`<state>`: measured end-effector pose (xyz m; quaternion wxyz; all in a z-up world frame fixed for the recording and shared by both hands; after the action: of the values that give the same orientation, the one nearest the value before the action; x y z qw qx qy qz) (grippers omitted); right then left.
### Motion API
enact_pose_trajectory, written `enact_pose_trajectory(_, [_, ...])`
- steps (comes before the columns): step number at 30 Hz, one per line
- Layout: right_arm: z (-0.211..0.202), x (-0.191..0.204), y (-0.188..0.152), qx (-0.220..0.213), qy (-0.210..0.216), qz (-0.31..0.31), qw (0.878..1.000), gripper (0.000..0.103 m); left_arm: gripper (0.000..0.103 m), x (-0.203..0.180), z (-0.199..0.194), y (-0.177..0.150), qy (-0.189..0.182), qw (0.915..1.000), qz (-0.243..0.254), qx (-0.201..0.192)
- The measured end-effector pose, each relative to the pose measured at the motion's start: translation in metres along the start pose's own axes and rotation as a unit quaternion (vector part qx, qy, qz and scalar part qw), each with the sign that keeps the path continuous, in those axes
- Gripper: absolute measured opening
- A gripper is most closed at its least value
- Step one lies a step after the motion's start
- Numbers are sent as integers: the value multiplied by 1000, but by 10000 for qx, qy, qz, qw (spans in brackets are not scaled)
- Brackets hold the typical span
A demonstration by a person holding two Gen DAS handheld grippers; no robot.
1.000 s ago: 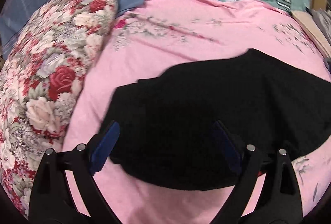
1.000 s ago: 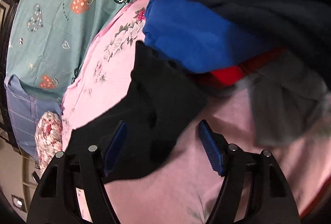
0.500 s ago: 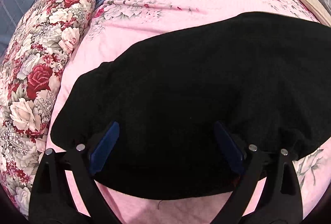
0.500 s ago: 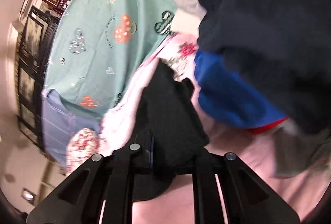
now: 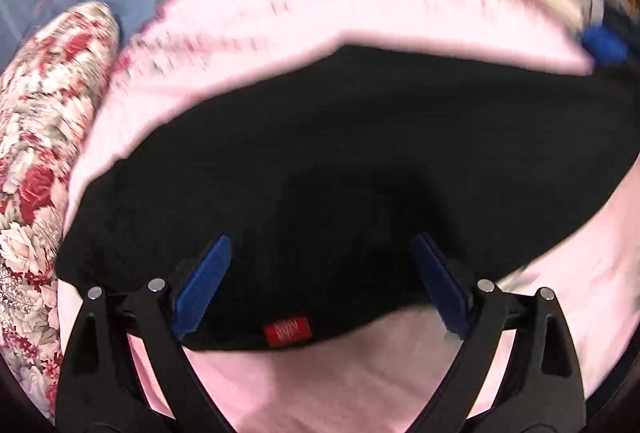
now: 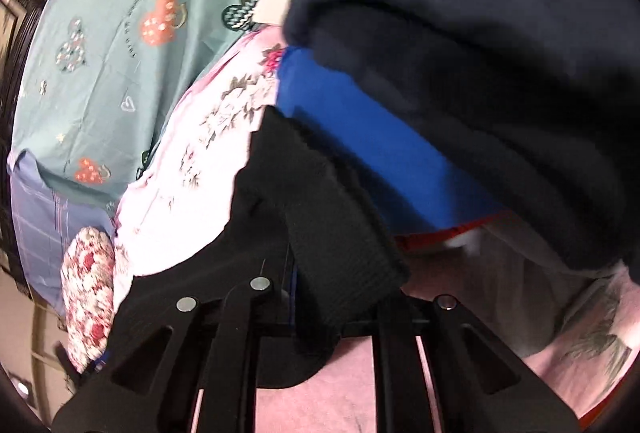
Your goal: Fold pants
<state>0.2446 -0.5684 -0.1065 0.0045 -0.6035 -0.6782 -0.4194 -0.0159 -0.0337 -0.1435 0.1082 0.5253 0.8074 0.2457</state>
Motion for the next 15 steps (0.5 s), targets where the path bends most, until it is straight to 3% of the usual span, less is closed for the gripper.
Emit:
enact_pose_trajectory(3, [-2,0,3,60,-117,69,9999,13,94,10,-11,0,-231,9995,-184,-90])
enact_pose_trajectory(6, [-11,24,9,31,-221,-164,9996,14,93,24,-34,4,-451,9972,-433,-422])
enact_pose_trajectory(11, [4,115,17,119,-36,-1072,9942,14,93,51,-72,9,-693,9889,-856,-1001])
enact_pose_trajectory(15, [51,221,-9,495,345,-2115,9755,14,93,67,-89,5,-775,9838,-1047,-1229])
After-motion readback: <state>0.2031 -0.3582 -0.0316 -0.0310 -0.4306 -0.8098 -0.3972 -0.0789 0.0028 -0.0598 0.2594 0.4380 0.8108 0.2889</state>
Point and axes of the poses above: each gripper's, at about its wrist camera, not at the fingertips, and z roughly the way its jaws point, x to its left, y to its top, the point moved 4 cm from there along z, roughly the way its jaws point, and after that the axes turned 11 degrees about -z, right-handed, at the moved point
